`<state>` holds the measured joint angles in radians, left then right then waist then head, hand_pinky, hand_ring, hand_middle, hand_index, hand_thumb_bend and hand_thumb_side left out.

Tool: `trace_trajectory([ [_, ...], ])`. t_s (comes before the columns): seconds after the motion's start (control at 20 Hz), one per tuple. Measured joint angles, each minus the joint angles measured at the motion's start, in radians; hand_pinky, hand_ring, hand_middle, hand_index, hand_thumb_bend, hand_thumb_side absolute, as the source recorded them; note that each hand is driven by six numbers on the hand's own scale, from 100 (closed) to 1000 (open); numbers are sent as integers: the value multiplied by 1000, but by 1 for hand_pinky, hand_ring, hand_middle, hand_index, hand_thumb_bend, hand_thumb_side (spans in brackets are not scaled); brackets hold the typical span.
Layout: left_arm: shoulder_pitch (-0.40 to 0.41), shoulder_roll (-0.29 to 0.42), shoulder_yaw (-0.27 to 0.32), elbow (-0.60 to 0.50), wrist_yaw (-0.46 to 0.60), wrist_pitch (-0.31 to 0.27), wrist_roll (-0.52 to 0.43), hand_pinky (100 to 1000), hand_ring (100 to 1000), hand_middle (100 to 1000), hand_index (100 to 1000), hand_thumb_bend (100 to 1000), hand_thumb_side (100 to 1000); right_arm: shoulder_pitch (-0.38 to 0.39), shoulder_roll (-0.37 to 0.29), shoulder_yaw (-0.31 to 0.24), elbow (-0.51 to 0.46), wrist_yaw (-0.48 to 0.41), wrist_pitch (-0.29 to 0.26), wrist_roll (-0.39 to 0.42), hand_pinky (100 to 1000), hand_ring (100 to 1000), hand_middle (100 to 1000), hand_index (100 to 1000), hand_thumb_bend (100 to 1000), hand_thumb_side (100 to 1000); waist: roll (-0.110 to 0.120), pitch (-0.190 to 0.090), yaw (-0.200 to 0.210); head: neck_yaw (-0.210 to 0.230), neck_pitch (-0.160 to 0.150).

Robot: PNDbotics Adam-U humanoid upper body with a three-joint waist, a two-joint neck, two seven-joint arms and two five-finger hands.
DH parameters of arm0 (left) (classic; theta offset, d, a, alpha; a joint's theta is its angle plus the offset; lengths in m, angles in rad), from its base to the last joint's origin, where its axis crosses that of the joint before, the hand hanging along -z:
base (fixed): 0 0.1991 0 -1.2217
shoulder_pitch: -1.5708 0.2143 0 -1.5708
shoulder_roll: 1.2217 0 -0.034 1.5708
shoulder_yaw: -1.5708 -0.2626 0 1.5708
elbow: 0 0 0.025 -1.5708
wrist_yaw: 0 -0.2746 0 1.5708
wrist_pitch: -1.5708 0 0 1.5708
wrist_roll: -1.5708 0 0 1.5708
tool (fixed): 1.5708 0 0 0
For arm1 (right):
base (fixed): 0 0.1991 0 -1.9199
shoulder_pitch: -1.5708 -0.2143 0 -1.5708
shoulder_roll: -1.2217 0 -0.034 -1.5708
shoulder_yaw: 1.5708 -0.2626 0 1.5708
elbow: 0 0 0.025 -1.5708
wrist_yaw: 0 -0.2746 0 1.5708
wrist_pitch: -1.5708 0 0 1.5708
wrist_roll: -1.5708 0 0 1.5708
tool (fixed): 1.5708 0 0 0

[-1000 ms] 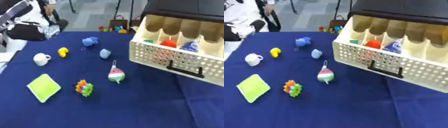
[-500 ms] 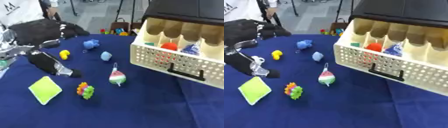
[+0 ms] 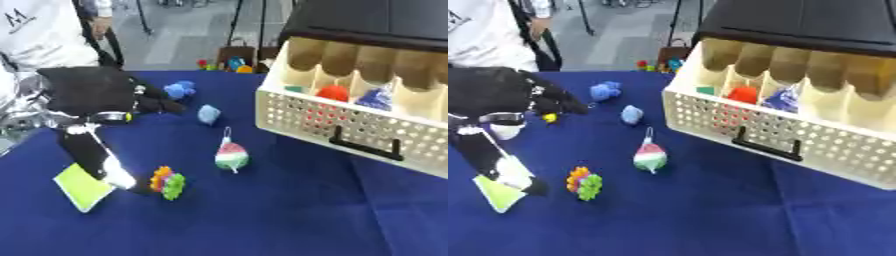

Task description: Pick up objects from table and place into drawer.

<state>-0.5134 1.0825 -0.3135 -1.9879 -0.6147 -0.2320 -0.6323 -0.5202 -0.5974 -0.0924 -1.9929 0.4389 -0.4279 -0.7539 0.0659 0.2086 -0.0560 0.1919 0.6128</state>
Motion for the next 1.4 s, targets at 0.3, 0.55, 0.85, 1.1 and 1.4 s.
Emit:
trace_trajectory([
  [0.3,-19,0,-22,0,32,4,-96,678,810,794,975,629,771,-5,0,0,0,0,0,0,550,612,614,726,100,738,1,0,-3,-3,0],
  [0.55,-43,0,-33,0,61,29,-178,651,794,775,950,577,776,-7,0,0,0,0,0,-1,549,611,612,725,100,738,1,1,-6,-2,0],
  [0.85,-56,-2,-59,0,97,69,-259,641,790,772,940,575,794,-7,0,0,0,0,1,-2,551,611,613,724,100,738,3,7,-12,5,0],
  [1.1,-59,-7,-98,15,104,83,-273,638,789,770,938,587,807,-8,1,0,0,0,3,-4,548,610,611,723,100,739,3,9,-17,13,0],
  [1.4,-84,-32,-137,71,92,78,-274,635,790,777,935,563,783,-8,3,0,0,0,4,-5,547,608,610,723,100,740,4,14,-21,19,-3],
])
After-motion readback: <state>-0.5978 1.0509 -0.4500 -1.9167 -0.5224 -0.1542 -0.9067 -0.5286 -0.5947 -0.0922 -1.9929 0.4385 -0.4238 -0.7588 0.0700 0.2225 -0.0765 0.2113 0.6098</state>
